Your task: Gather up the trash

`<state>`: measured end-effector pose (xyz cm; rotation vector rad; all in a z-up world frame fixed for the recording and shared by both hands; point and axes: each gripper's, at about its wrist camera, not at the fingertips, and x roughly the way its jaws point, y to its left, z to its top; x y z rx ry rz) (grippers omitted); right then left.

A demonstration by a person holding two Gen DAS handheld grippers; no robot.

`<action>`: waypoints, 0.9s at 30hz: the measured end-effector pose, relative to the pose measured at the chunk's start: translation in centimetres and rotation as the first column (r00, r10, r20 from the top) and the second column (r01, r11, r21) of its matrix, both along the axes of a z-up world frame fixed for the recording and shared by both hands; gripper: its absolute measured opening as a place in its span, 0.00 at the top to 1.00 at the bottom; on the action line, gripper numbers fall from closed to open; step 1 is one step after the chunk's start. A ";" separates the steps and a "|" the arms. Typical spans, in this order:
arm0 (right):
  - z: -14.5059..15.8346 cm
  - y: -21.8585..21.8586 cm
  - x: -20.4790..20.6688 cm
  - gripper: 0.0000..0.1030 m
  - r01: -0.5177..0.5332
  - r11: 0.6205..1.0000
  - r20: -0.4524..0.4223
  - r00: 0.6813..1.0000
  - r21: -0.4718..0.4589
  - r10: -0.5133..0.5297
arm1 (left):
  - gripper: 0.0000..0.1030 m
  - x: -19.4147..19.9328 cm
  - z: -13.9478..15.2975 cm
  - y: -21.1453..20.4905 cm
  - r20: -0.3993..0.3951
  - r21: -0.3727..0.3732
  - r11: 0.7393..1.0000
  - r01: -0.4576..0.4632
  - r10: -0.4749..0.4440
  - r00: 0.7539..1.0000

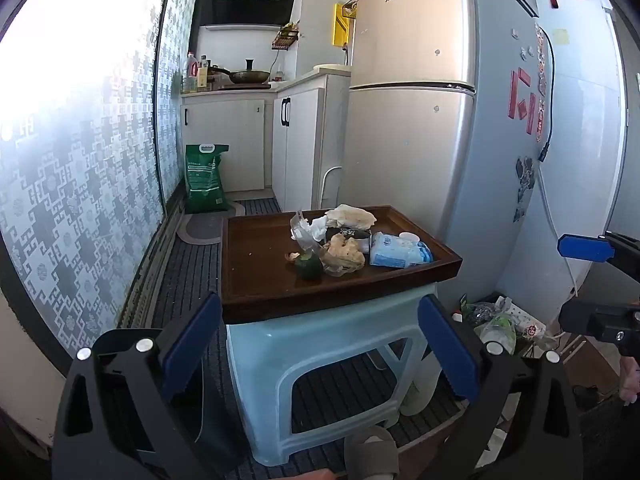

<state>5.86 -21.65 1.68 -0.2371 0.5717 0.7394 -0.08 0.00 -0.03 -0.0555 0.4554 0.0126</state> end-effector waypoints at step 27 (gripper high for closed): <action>0.2 -0.3 0.0 0.02 -0.003 1.000 -0.008 1.000 -0.013 0.003 | 0.03 0.1 0.1 -0.4 -0.003 -0.002 1.000 0.002 -0.002 1.000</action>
